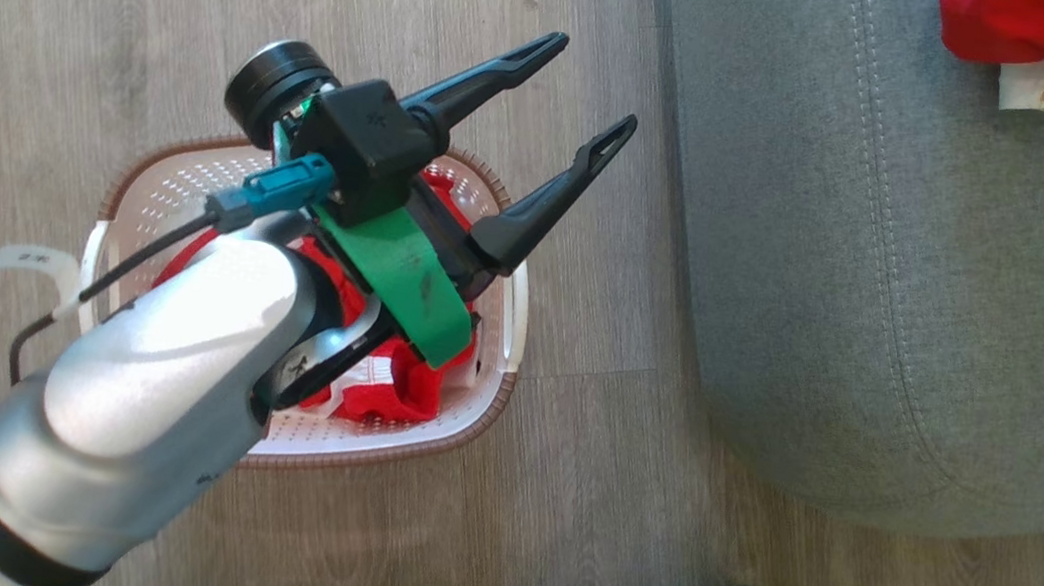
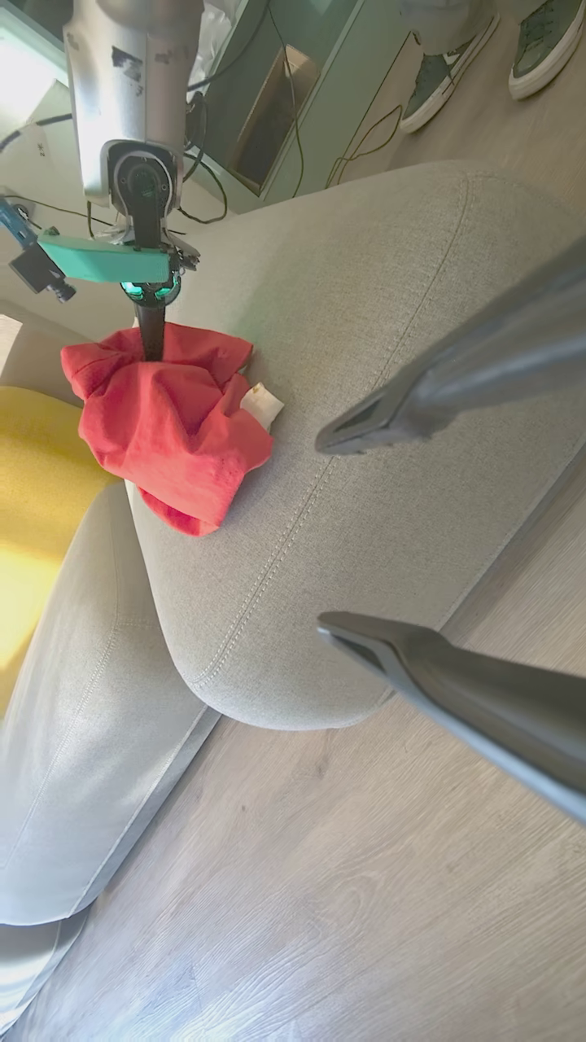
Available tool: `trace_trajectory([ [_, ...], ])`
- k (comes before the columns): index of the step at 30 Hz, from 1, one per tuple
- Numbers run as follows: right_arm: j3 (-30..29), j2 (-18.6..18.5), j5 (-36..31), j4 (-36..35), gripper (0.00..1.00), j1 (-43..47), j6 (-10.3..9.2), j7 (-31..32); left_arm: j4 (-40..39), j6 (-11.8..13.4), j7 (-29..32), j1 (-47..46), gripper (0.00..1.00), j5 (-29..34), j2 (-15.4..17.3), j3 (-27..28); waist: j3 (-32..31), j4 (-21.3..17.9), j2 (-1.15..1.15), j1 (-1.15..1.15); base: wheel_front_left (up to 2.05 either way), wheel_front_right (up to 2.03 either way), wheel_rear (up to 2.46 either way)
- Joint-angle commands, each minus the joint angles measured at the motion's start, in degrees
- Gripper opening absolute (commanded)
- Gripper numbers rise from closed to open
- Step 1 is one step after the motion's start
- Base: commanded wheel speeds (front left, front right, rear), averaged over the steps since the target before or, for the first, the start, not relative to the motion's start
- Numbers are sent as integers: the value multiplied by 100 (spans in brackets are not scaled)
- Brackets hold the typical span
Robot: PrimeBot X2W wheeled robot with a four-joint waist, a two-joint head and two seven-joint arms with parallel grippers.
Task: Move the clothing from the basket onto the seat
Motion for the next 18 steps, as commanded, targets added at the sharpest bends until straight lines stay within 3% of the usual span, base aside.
trace_trajectory([
  [1,27,-158,59,-51,0,29,-2,53,-159,-34,-55,-239,100,16,54,168,-20,0,0,0,0,0,0],
  [2,49,-161,78,-26,0,20,-2,80,-148,-32,-60,-240,100,9,54,170,-33,-3,0,0,0,0,0],
  [3,72,-160,93,-11,16,15,-2,92,-135,-29,-68,-238,100,3,54,172,-53,-9,0,0,0,0,0],
  [4,93,-161,104,1,37,10,-2,103,-124,-25,-74,-235,100,-3,54,172,-72,-17,0,0,0,0,0],
  [5,116,-161,115,15,78,2,-2,112,-111,-21,-82,-229,100,-9,54,172,-100,-28,0,0,0,0,0],
  [6,132,-156,144,38,100,-4,-2,141,-97,-17,-90,-221,100,-16,52,170,-129,-39,0,0,0,0,0],
  [18,402,16,665,330,100,257,-2,1357,133,56,-249,127,100,-277,29,193,-973,-273,0,0,0,0,0],
])
